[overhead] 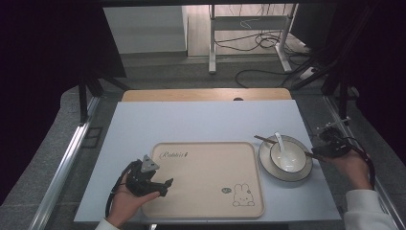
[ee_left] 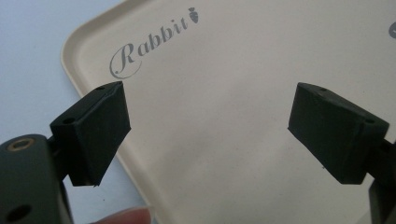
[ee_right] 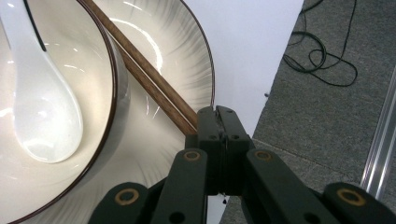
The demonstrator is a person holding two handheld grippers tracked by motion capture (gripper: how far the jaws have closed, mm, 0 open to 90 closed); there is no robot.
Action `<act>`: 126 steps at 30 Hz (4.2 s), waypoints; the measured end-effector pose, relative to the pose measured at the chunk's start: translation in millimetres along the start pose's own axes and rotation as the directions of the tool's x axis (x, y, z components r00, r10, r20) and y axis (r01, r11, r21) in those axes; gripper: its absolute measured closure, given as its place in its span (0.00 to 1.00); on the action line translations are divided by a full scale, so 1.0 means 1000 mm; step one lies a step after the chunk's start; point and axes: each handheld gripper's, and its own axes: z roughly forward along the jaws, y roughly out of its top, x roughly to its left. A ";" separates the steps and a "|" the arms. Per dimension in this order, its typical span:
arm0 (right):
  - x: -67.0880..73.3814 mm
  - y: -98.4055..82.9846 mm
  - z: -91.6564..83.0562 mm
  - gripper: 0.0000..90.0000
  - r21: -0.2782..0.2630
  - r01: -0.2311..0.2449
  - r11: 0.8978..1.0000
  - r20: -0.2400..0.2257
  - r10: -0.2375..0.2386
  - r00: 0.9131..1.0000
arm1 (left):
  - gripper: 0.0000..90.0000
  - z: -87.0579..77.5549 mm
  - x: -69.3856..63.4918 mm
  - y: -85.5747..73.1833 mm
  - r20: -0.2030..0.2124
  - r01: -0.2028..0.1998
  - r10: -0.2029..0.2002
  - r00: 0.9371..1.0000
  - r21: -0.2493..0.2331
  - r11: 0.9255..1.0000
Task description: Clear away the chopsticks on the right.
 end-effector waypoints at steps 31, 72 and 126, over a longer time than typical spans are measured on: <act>0.002 -0.001 0.007 0.99 0.014 0.031 0.999 0.015 -0.032 0.999 | 0.14 0.001 0.000 0.000 0.000 -0.004 0.004 1.000 0.010 1.000; -0.032 0.016 0.013 0.63 0.162 0.287 0.944 -0.115 -0.271 0.956 | 0.14 -0.001 0.002 -0.003 -0.008 0.016 -0.016 1.000 0.014 1.000; 0.037 0.007 -0.068 0.93 -0.126 0.175 0.976 -0.209 -0.199 0.958 | 0.14 -0.003 0.007 -0.003 -0.015 0.023 -0.023 1.000 -0.006 1.000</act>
